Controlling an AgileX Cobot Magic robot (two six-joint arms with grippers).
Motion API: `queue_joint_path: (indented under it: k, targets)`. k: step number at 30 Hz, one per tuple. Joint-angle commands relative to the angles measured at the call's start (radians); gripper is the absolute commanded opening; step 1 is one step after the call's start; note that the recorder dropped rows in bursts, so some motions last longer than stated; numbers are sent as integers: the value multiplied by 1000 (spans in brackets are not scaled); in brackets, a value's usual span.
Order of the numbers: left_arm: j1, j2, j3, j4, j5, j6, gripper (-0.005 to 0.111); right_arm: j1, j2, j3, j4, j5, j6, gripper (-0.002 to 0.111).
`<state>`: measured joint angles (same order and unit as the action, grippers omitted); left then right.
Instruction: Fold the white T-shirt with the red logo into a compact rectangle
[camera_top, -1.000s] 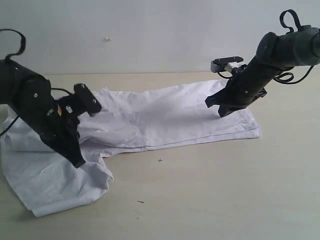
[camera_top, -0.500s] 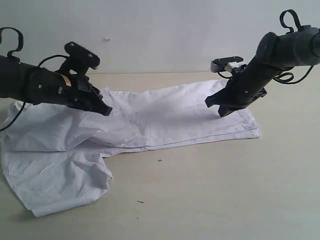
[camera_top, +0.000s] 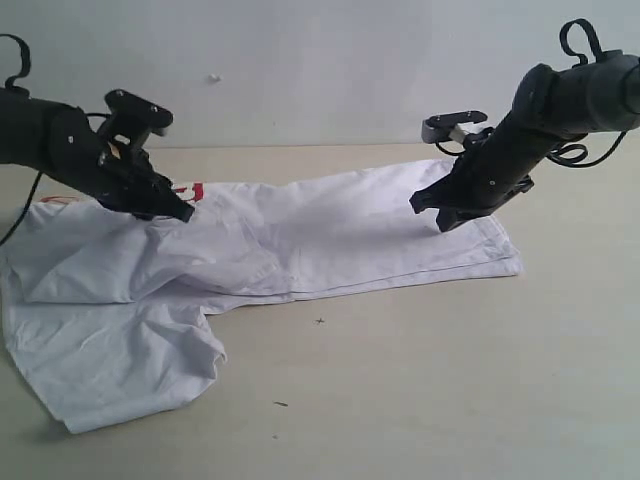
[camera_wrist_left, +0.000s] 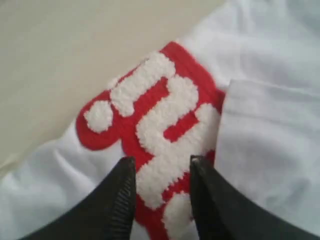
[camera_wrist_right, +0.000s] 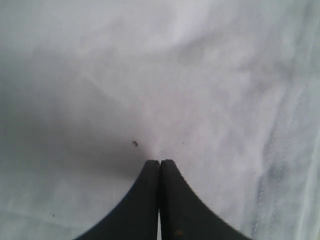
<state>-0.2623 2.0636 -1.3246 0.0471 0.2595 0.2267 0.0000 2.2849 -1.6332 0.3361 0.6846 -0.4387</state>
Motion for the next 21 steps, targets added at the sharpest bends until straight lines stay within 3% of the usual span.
queue_joint_path:
  k: [1, 3, 8, 11, 14, 17, 20, 21]
  targets:
    - [-6, -93, -12, -19, 25, 23, 37, -5, -2, 2, 2, -10, -5, 0]
    - [-16, -128, -22, -97, 78, 118, 36, -5, -2, 2, 2, -10, -5, 0]
    - [-59, -164, -79, -384, 263, 577, 36, -5, -2, 2, 2, -3, -5, 0]
    - [-111, -155, -135, -430, 579, 790, 31, -5, -2, 2, 2, 0, -5, 0]
    - [-141, -114, -204, -565, 722, 823, 11, -5, -2, 2, 2, 5, -5, 0]
    - [-175, -59, -254, -534, 758, 827, 1, -5, -2, 2, 2, 20, -5, 0]
    - [-218, -19, -259, -403, 685, 825, 14, -5, -2, 2, 2, 20, -5, 0]
    - [-253, 5, -259, -288, 614, 824, 36, -5, -2, 2, 2, 20, -5, 0]
